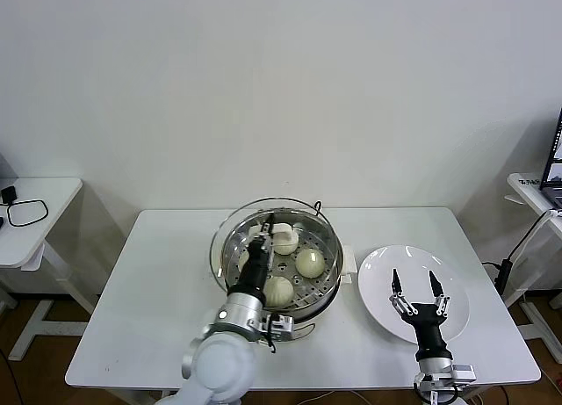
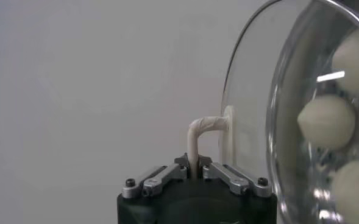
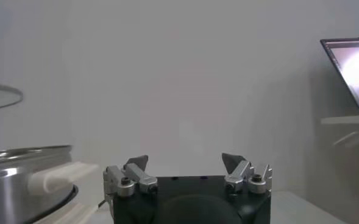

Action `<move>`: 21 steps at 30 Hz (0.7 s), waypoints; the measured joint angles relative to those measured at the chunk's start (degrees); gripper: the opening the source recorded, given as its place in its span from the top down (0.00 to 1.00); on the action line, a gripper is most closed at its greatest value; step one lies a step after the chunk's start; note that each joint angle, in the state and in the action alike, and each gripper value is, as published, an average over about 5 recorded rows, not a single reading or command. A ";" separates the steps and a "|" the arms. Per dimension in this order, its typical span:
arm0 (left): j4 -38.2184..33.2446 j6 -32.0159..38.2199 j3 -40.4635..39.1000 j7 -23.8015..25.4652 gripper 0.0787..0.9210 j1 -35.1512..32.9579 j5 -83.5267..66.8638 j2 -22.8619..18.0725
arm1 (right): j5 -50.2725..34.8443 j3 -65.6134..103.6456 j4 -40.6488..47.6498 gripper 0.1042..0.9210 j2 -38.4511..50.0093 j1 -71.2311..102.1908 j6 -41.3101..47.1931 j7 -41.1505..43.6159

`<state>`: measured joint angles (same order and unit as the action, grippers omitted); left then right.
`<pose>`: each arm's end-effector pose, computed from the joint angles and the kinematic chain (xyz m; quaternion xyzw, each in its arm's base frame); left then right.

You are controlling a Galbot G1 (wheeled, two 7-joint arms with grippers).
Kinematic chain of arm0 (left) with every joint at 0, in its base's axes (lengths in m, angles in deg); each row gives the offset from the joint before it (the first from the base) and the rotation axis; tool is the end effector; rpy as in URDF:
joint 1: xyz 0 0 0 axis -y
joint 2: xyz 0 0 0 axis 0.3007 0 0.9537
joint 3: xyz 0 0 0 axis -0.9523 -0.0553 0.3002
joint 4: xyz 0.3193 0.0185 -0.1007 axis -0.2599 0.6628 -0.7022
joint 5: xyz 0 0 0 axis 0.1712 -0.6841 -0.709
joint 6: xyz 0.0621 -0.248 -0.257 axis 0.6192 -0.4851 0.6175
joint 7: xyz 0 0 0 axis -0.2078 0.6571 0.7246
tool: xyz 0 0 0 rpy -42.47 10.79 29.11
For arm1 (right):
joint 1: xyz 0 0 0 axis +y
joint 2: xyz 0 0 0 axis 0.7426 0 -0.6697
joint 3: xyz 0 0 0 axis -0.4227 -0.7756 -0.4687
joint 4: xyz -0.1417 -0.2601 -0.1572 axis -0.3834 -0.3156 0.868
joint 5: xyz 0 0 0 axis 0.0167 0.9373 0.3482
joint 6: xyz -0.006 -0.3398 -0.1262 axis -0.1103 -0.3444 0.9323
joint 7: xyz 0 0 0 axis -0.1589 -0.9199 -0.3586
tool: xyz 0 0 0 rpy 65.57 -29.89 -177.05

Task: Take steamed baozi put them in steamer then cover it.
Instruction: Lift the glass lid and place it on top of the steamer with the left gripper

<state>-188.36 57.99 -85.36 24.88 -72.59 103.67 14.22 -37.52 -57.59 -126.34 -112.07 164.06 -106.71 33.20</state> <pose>0.2551 -0.1343 -0.2148 0.0683 0.7308 0.6727 0.0938 0.2079 -0.0940 -0.3860 0.0235 0.9959 0.0369 0.0797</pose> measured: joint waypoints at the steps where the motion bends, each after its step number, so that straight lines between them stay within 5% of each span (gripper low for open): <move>1: 0.38 -0.03 -0.45 0.00 0.87 0.28 0.13 -0.12 | 0.04 0.02 0.03 0.12 -0.05 0.03 -0.01 0.01; 21: 6.74 1.70 -2.86 -2.03 0.87 2.88 0.31 -0.57 | 0.75 -0.02 0.64 0.12 -0.64 0.03 -0.07 0.21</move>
<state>-181.62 59.69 -88.22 22.86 -69.71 103.98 13.65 -36.77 -57.61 -125.70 -112.71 164.10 -106.79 33.42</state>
